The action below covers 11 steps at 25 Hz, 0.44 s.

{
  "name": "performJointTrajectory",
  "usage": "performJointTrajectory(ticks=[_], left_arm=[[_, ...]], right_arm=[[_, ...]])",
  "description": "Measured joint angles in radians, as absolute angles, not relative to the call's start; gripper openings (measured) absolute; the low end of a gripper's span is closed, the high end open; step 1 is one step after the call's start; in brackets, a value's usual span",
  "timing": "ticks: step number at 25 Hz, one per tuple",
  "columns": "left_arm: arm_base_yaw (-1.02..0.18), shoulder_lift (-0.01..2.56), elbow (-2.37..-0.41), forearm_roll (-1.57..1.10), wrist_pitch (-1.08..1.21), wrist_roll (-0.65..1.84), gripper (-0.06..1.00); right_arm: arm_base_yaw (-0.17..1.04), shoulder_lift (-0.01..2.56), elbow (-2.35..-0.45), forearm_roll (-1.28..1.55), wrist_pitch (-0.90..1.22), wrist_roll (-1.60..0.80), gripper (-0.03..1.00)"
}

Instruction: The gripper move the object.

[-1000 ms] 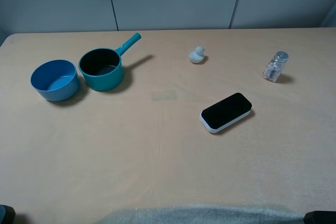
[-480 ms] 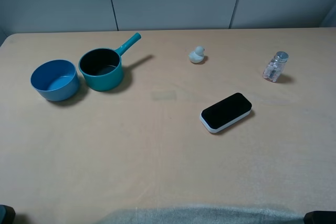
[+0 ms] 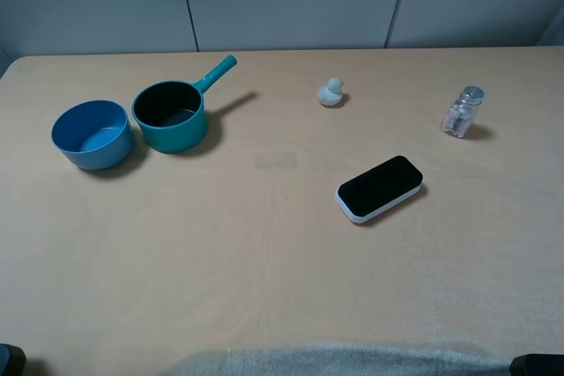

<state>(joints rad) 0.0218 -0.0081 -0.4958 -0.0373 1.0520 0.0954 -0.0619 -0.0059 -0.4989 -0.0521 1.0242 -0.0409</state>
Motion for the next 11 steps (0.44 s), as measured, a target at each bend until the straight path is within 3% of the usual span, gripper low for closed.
performJointTrajectory(ticks=[11], left_arm=[[0.022,-0.008,-0.496,-0.037,1.052,0.095,0.74]], right_arm=[[-0.062,-0.006,-0.499,-0.052,1.024,-0.041,0.68]])
